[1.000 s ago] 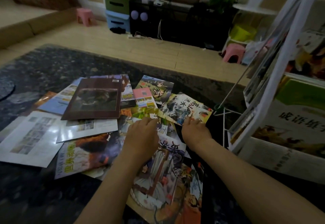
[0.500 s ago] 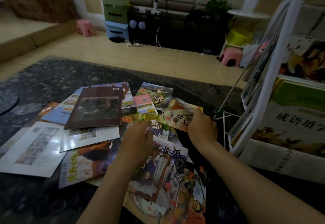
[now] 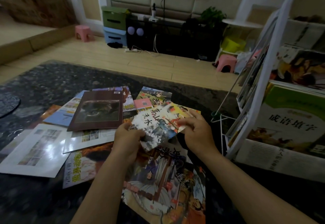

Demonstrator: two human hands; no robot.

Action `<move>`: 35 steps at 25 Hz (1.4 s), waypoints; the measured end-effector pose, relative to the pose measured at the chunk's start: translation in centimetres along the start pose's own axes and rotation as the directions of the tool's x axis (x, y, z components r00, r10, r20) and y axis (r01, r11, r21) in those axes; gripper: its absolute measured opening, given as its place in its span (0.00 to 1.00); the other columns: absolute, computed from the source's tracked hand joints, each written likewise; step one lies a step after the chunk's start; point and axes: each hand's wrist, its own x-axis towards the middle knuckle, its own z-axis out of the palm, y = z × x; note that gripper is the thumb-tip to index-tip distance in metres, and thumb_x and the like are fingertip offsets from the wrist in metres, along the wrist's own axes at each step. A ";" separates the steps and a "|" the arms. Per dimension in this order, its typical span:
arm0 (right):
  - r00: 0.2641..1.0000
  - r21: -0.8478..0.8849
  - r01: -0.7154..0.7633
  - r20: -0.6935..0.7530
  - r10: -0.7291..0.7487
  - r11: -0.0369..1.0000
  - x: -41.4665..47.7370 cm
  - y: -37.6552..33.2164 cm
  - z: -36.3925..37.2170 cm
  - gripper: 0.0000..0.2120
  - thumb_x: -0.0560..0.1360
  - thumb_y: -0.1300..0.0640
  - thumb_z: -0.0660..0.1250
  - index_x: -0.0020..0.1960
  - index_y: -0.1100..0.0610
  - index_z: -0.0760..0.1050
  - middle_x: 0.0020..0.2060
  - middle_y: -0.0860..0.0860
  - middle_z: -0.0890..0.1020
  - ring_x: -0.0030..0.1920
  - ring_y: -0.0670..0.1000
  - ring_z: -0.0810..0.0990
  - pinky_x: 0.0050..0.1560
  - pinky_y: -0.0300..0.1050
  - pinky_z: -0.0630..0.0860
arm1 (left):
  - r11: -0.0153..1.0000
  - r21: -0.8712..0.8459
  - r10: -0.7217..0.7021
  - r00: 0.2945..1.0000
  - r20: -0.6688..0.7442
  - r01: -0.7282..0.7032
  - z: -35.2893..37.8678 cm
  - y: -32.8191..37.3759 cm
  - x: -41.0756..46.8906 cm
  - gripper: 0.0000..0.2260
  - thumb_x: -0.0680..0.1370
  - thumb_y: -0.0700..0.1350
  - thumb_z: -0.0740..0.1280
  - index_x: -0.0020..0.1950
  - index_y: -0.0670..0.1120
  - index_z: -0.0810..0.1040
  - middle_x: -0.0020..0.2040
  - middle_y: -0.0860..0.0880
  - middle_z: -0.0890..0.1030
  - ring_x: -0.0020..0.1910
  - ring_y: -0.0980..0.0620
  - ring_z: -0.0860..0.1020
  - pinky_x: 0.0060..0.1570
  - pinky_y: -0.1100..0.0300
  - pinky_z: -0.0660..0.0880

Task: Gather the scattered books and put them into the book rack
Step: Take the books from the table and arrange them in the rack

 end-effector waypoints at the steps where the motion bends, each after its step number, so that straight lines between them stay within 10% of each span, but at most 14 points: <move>1: 0.998 0.089 -0.060 0.002 0.060 0.994 0.3 -0.5 -0.1 0.18 0.81 0.66 0.58 0.49 0.49 0.83 0.69 0.52 0.72 0.72 0.55 0.68 0.73 0.53 0.66 | 0.999 0.029 0.022 1.000 -0.001 -0.021 0.1 0.1 -0.1 0.27 0.73 0.28 0.67 0.71 0.43 0.68 0.56 0.40 0.79 0.50 0.40 0.81 0.41 0.48 0.81; 4: 0.989 0.275 -0.146 0.043 0.140 0.950 0.8 -1.4 -0.5 0.13 0.80 0.60 0.64 0.62 0.49 0.76 0.59 0.48 0.78 0.57 0.49 0.80 0.55 0.51 0.80 | 0.981 0.154 0.119 0.993 0.021 -0.121 0.2 0.4 -0.8 0.30 0.72 0.28 0.69 0.68 0.51 0.66 0.55 0.46 0.78 0.52 0.43 0.78 0.47 0.43 0.81; 8: 0.998 -0.055 0.026 0.053 -0.023 0.998 1.0 -1.5 -1.3 0.28 0.78 0.62 0.68 0.76 0.52 0.64 0.63 0.49 0.74 0.62 0.51 0.76 0.57 0.47 0.77 | 0.954 0.176 0.234 0.970 0.062 -0.241 -0.2 0.6 -1.3 0.38 0.69 0.28 0.72 0.70 0.58 0.62 0.59 0.50 0.75 0.53 0.48 0.78 0.49 0.46 0.81; 13: 0.964 -0.107 0.265 0.046 -0.262 0.958 0.1 -1.6 -2.0 0.24 0.77 0.69 0.63 0.68 0.48 0.71 0.55 0.50 0.73 0.54 0.49 0.73 0.51 0.38 0.75 | 0.929 0.147 0.343 0.939 0.011 -0.341 -0.9 1.5 -1.4 0.16 0.74 0.33 0.70 0.54 0.52 0.74 0.50 0.42 0.81 0.47 0.43 0.82 0.42 0.48 0.82; 17: 0.930 -0.175 0.367 0.063 -0.362 0.914 -0.7 -1.3 -1.9 0.23 0.76 0.72 0.61 0.66 0.51 0.72 0.52 0.49 0.68 0.51 0.46 0.70 0.49 0.35 0.72 | 0.685 0.393 0.567 0.788 0.241 -0.614 -0.3 1.0 -2.3 0.24 0.75 0.35 0.69 0.66 0.56 0.70 0.51 0.47 0.81 0.48 0.45 0.81 0.43 0.50 0.82; 22: 0.909 -0.239 0.417 0.128 -0.397 0.877 -1.1 -1.5 -1.4 0.28 0.75 0.70 0.62 0.69 0.46 0.67 0.53 0.47 0.64 0.53 0.50 0.70 0.51 0.47 0.78 | 0.305 0.534 0.717 0.560 0.416 -0.788 0.2 0.7 -3.6 0.45 0.76 0.33 0.66 0.79 0.62 0.41 0.70 0.55 0.65 0.65 0.59 0.66 0.56 0.58 0.71; 28: 0.900 -0.317 0.436 0.142 -0.412 0.842 -2.4 -1.8 -1.5 0.29 0.75 0.62 0.63 0.70 0.40 0.60 0.56 0.49 0.63 0.52 0.53 0.70 0.49 0.47 0.77 | 0.228 0.571 0.721 0.531 0.445 -0.788 -0.2 0.7 -3.7 0.36 0.75 0.31 0.64 0.74 0.62 0.60 0.62 0.47 0.74 0.57 0.48 0.76 0.50 0.51 0.80; 35: 0.854 -0.463 0.519 0.245 -0.459 0.719 -3.5 -5.7 -6.8 0.38 0.75 0.66 0.70 0.76 0.44 0.55 0.58 0.52 0.62 0.48 0.57 0.72 0.42 0.51 0.78 | 0.220 0.563 0.798 0.479 0.366 -0.797 1.3 3.1 -8.5 0.31 0.74 0.31 0.70 0.73 0.50 0.67 0.57 0.46 0.77 0.49 0.53 0.76 0.32 0.76 0.69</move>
